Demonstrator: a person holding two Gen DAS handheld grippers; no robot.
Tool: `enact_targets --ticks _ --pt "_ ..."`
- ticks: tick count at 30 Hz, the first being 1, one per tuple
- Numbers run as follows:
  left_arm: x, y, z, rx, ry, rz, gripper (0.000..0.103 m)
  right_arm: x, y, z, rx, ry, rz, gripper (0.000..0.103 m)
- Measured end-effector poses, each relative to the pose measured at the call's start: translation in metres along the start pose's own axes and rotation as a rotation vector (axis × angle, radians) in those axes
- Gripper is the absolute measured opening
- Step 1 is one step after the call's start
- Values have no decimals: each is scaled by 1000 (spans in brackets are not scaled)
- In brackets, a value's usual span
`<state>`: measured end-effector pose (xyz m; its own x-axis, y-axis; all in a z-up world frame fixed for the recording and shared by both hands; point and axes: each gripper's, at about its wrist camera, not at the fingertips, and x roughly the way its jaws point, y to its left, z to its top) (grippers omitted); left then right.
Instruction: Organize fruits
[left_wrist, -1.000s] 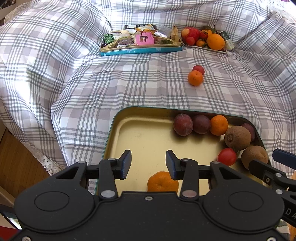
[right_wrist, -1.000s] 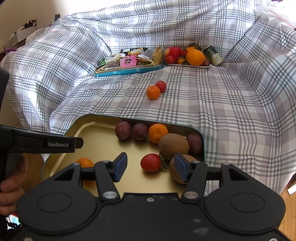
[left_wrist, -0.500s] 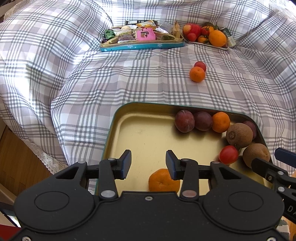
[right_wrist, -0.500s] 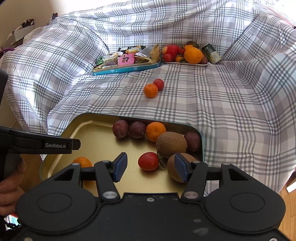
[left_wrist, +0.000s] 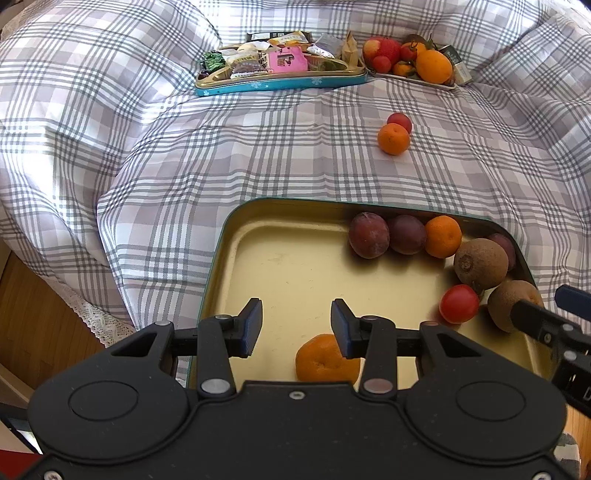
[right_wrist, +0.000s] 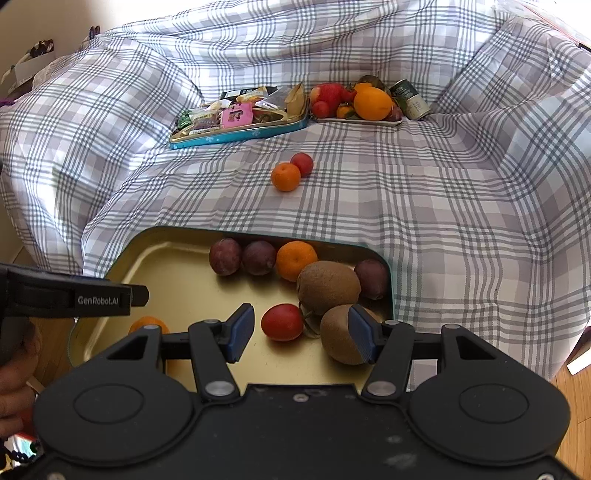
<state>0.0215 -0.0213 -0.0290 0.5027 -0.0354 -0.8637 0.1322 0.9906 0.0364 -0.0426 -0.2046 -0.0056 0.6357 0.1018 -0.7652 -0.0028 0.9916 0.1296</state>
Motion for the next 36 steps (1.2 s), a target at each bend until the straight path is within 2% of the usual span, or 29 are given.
enact_targets --ticks 12,23,36 --pt "9 0 8 3 30 -3 50 7 -2 14 20 0 -12 60" --pt "18 3 18 1 56 -3 49 22 -4 25 51 36 -18 60" --pt "33 0 46 19 40 11 49 55 -18 53 90 66 -63 60"
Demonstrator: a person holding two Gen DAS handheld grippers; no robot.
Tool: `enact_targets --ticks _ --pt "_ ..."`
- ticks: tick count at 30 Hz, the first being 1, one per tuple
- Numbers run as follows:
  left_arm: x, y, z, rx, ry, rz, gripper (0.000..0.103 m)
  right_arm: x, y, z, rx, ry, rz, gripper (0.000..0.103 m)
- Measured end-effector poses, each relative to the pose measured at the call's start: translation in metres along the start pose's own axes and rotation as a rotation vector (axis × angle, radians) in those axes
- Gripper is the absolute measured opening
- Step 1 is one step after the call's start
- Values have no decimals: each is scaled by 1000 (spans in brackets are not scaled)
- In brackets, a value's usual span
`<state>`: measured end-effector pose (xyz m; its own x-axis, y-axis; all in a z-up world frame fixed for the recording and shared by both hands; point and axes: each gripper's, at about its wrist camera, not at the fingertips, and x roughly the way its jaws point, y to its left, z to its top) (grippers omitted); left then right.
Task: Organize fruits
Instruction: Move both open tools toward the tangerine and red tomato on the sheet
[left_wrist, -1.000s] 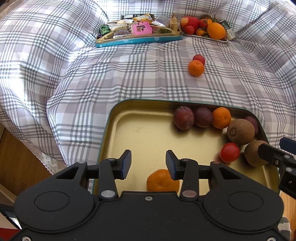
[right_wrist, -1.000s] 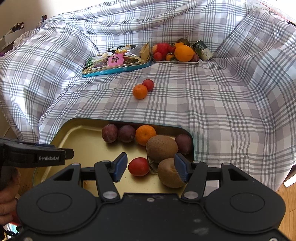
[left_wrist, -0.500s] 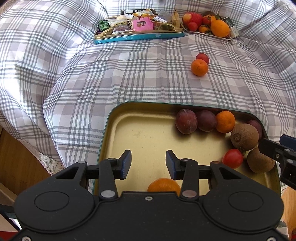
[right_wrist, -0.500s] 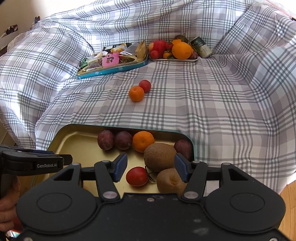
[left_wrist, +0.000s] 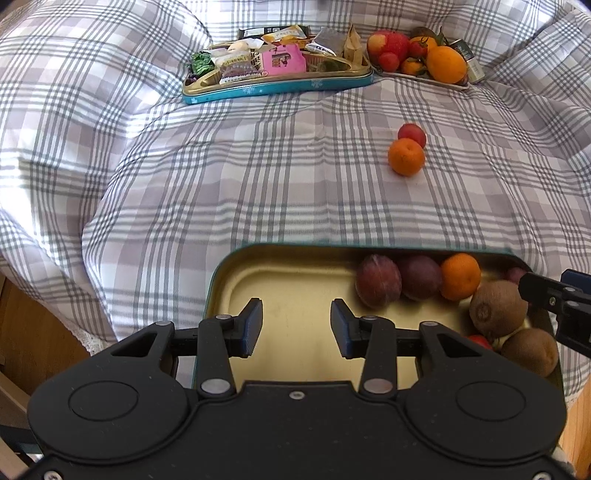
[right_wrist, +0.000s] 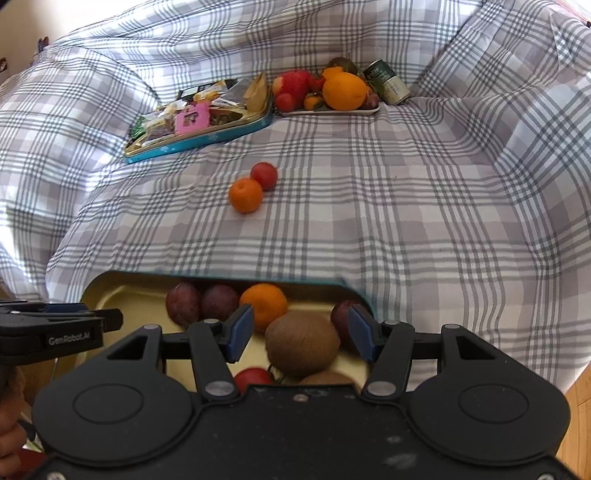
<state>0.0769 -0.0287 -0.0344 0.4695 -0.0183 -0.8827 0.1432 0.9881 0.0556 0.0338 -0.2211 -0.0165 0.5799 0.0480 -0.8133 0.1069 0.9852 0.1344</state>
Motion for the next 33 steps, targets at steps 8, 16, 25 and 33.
enact_targets --ticks 8,16,25,33 --pt "14 -6 27 6 2 -18 49 22 -7 29 39 -13 -28 60" --pt "27 -14 54 27 -10 -34 49 42 -10 53 52 -37 -76 60" --pt "38 -32 81 57 -35 -69 49 55 -20 73 63 -78 -108 60" --pt "50 -54 98 104 -52 -110 49 59 -33 87 87 -123 -118 60"
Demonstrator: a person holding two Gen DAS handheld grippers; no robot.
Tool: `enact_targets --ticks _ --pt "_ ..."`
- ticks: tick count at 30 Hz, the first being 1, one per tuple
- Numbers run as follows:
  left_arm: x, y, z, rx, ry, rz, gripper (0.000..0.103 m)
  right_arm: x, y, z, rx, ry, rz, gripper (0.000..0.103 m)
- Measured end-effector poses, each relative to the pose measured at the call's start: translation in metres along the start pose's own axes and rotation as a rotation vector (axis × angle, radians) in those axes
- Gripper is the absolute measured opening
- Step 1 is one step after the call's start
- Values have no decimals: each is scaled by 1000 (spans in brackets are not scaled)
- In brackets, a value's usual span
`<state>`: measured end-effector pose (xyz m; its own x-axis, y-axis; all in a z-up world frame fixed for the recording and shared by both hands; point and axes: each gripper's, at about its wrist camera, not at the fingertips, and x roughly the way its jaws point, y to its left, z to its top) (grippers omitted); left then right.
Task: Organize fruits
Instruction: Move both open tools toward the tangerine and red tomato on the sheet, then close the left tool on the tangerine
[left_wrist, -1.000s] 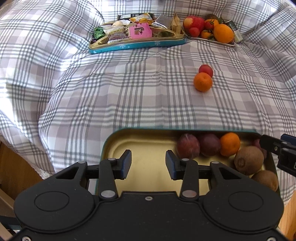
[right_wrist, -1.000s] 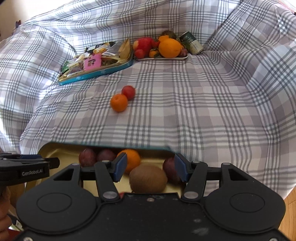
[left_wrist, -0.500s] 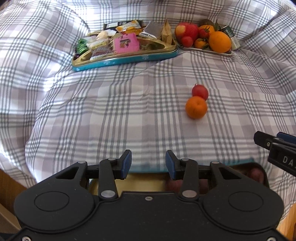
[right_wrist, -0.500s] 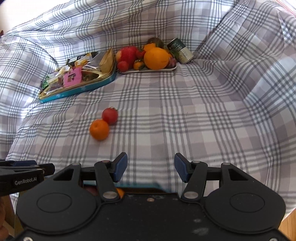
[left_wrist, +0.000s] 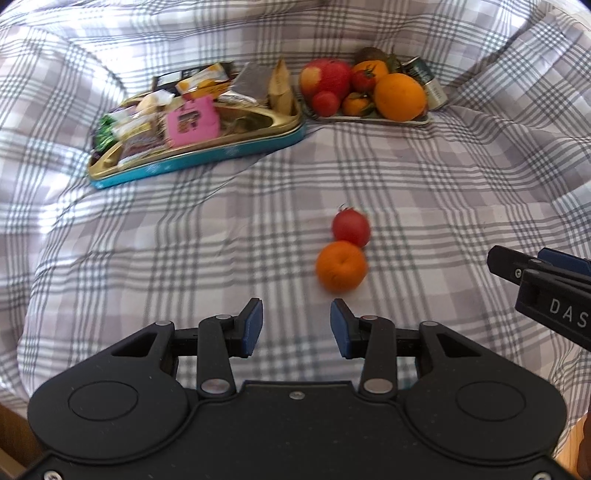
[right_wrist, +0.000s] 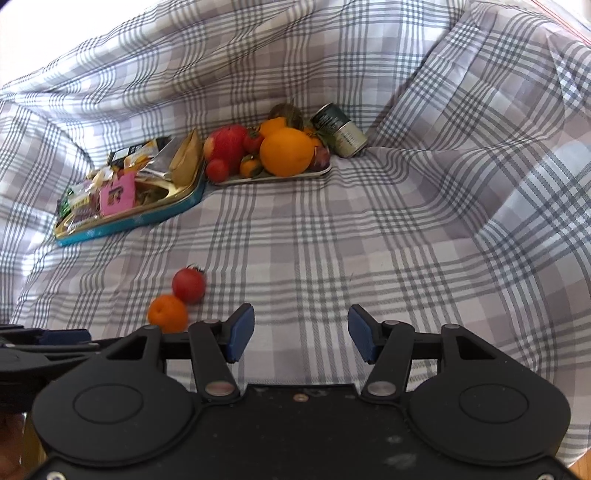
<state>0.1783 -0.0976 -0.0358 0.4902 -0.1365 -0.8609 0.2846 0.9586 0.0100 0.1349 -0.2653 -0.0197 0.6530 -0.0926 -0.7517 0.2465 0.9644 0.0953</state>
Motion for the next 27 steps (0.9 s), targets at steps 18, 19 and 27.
enact_targets --ticks 18,19,27 --pt "38 -26 21 13 22 -37 49 20 -23 4 53 34 -34 60" --pt "40 -26 20 10 25 -33 49 20 -24 4 54 34 -34 60" --pt "52 -26 19 -7 43 -24 49 18 -27 2 63 41 -43 60"
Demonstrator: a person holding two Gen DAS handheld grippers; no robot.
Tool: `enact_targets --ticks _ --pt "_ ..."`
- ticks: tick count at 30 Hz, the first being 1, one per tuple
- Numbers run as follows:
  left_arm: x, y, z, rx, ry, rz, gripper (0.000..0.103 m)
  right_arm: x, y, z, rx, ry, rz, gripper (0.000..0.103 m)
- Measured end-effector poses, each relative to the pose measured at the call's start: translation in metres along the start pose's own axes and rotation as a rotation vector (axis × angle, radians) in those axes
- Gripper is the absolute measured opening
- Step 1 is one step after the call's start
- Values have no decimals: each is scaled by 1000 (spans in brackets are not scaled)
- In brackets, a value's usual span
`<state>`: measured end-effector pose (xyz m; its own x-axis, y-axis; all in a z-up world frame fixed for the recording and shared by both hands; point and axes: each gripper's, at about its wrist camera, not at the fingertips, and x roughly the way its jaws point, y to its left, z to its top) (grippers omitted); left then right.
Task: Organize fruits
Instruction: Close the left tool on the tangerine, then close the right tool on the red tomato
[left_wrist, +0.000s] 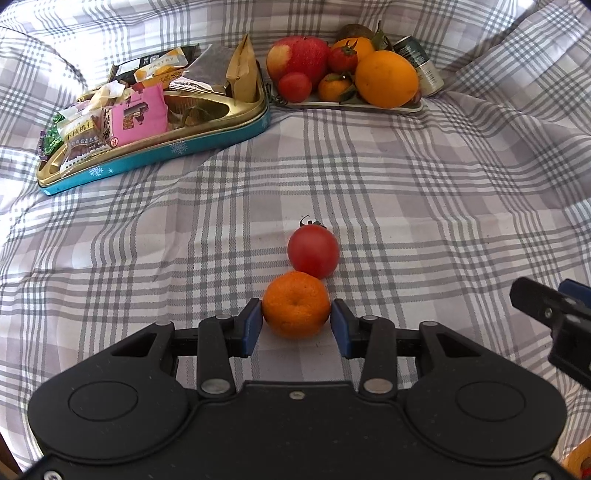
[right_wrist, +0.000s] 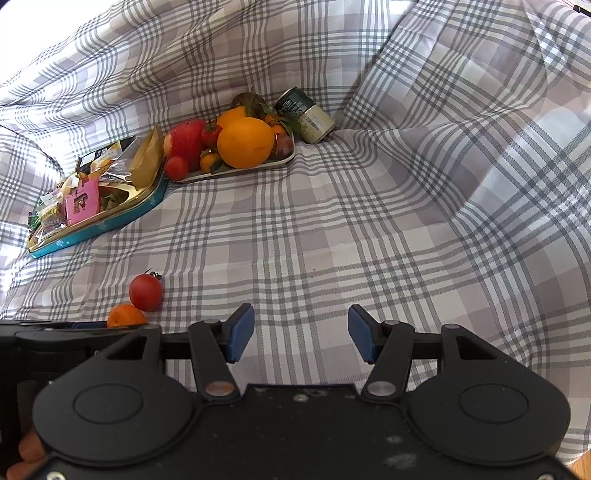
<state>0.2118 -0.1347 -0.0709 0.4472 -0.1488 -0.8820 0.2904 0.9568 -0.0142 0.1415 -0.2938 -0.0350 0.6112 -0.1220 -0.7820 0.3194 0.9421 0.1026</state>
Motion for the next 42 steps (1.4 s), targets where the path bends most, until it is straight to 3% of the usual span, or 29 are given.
enact_targets --ticks 10,21,42 --pt "-9 12 -3 -28 -25 -3 47 -5 10 -3 -27 -1 11 60" --pt "-21 64 -8 -121 -26 91 47 -1 43 -5 -95 19 51 60" --pt "-13 111 -15 -191 -49 116 47 47 113 7 -180 36 140 60"
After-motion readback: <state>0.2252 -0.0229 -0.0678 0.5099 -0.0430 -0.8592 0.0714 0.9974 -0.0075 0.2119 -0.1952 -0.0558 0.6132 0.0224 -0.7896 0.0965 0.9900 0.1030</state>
